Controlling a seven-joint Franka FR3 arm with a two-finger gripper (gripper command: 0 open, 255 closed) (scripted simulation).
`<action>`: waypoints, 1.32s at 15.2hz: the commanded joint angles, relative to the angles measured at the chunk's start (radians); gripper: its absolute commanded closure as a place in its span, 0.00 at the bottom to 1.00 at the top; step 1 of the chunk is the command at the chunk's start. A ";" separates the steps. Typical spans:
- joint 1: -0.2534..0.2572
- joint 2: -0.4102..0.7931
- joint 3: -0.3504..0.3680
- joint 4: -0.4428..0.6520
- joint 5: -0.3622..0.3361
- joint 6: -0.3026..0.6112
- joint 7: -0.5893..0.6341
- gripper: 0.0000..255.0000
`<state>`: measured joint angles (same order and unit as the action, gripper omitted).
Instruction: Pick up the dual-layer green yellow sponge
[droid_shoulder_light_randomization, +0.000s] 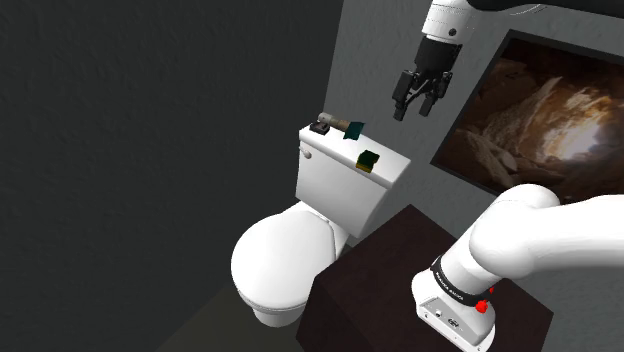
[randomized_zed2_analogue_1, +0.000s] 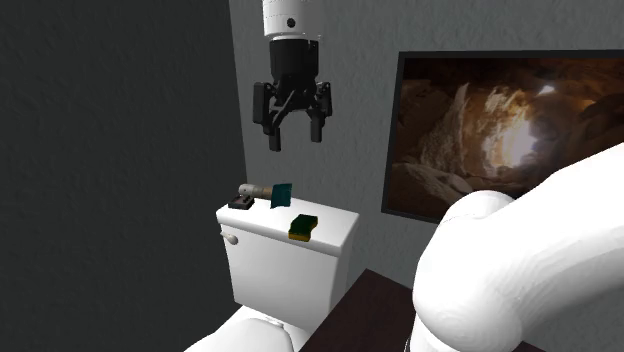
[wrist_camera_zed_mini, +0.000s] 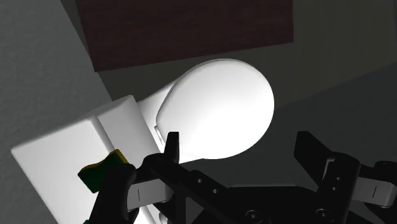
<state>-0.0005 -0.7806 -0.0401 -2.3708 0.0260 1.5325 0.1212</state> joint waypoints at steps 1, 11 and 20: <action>0.000 0.000 0.000 0.000 0.000 0.000 0.000 0.00; -0.089 0.260 -0.024 -0.049 -0.023 0.333 0.134 0.00; -0.161 0.545 -0.064 0.003 -0.036 0.586 0.249 0.00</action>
<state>-0.1551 -0.2711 -0.1007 -2.3752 -0.0096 2.0875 0.3544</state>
